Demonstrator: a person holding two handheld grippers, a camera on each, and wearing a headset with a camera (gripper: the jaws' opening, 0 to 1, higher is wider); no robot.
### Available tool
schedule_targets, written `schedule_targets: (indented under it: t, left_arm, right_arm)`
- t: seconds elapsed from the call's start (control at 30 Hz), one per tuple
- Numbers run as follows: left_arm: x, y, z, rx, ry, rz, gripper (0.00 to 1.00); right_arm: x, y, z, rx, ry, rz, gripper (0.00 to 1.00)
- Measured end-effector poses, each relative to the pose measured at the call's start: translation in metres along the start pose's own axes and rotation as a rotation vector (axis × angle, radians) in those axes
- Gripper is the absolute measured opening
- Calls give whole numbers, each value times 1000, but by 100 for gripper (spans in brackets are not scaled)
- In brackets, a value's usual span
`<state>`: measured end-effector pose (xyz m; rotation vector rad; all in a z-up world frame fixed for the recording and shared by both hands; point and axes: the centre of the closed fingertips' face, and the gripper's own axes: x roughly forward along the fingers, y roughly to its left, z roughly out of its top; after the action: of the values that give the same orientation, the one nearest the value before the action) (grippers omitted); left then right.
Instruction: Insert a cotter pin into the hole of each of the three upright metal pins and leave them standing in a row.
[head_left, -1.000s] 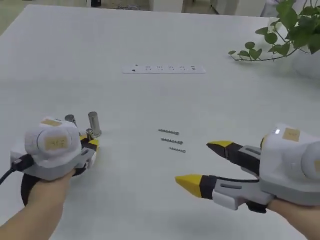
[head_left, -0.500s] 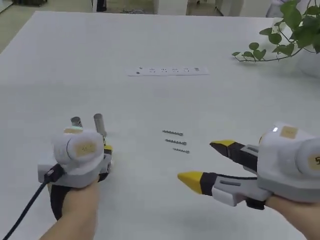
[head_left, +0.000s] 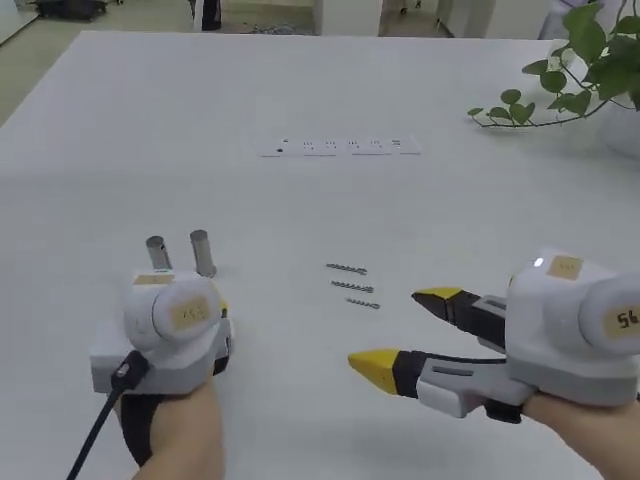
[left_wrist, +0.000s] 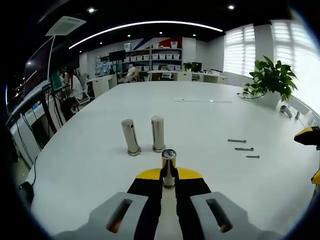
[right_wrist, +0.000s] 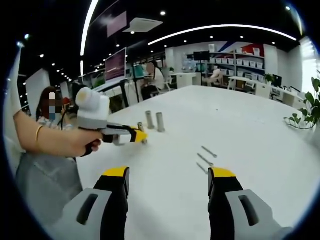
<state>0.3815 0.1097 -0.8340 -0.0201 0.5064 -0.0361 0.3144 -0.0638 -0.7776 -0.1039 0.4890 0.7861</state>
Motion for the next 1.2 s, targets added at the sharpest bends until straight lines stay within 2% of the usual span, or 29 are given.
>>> schedule_targets:
  t: [0.23,0.43,0.47,0.67,0.73,0.83,0.93,1.2]
  left_arm:
    - [-3,1,-6,-18,9,28,7]
    - [-4,0,-7,-3,6,35,7]
    - [-5,0,-8,14,6,38,7]
    - [-4,-1,-11,2,0,36,7]
    - [-4,-1,-10,33,-2,41,7]
    - [-4,0,-10,-3,-3,45,7]
    - [-4,0,-10,10,-4,43,7]
    - [-2,1,-10,-17,7,30,8]
  right_arm:
    - [-1,1,0,2,-3,8,65]
    - [-2,0,0,8,-4,7,65]
    - [-2,0,-1,7,-4,6,65]
    - [-2,1,-2,9,-3,5,65]
    - [-2,1,-2,12,-4,5,65]
    - [-2,1,-3,15,-4,5,65]
    - [-2,0,-3,17,-4,3,65]
    - [-2,-1,-4,21,-3,1,65]
